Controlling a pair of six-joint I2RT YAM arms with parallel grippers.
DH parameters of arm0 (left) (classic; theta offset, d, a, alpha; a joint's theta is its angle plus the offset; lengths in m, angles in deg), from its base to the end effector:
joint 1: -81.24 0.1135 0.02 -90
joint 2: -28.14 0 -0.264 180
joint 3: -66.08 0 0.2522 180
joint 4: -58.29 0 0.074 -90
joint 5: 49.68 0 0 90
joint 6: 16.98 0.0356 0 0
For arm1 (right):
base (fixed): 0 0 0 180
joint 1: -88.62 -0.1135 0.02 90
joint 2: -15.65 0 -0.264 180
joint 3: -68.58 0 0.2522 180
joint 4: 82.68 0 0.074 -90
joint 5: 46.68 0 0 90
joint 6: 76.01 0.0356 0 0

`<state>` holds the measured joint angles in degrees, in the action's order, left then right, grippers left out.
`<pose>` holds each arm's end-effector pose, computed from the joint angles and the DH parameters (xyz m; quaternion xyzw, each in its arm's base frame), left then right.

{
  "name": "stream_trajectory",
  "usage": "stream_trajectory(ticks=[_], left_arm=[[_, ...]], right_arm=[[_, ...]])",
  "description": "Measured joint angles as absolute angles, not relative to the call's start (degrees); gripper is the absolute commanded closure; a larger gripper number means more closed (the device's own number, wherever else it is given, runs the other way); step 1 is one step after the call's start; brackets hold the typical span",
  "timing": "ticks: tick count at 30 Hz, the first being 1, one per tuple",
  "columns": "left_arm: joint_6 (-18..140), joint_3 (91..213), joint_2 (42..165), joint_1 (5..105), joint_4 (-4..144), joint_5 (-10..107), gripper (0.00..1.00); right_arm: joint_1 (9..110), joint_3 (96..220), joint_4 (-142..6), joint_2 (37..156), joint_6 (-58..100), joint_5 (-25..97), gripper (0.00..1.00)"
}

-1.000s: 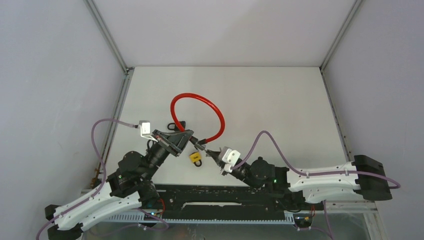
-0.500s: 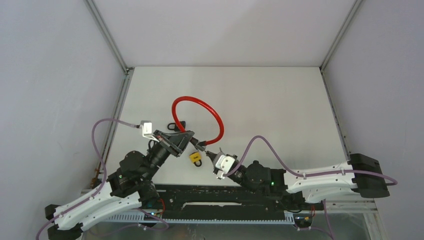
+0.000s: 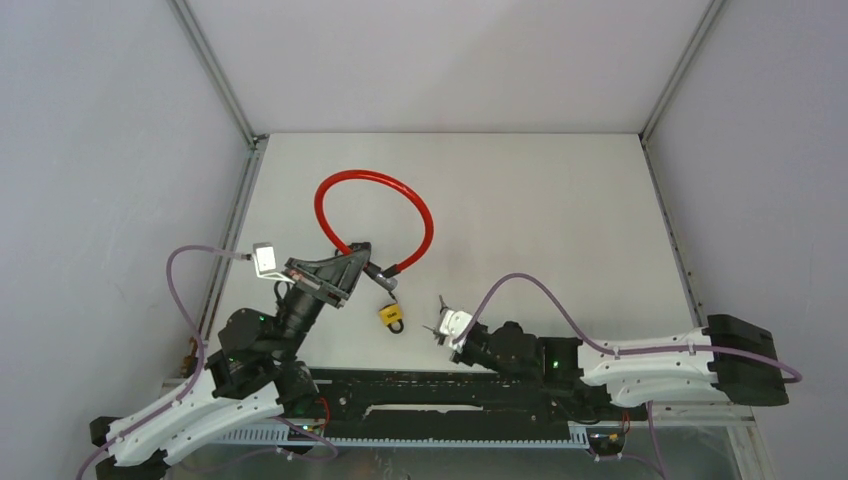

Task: Lock with the key
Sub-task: Place the key at the center of the board.

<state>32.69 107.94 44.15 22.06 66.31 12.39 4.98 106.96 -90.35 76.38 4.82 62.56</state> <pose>0.0623 -0.0718 0.3286 -0.0988 0.5958 -0.5068 0.6152 0.0369 0.2256 0.2206 -0.4949 0.6122 0.2592 0.5596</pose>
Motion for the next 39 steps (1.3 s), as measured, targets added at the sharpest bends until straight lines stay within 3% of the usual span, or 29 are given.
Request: stream_trajectory(ticks=[13,21,27,31,39], left_arm=[[31.40,107.94,44.85,22.06,69.57,10.43,1.00],[30.41,107.94,46.95,22.06,70.58,9.20,1.00],[28.44,107.94,52.72,22.56,73.64,8.04,1.00],[25.97,107.94,59.52,25.80,75.27,9.97,0.99],[22.41,107.94,78.19,33.10,72.35,14.80,1.00]], right_arm=[[22.25,106.50,-74.48,78.50,29.76,59.52,0.99],[26.38,106.55,-68.23,83.59,36.91,57.12,0.53],[26.60,106.79,-65.43,77.60,37.95,58.83,0.47],[26.60,107.14,-64.32,70.12,38.04,61.03,0.31],[26.84,108.80,-61.24,58.98,40.40,60.79,0.21]])
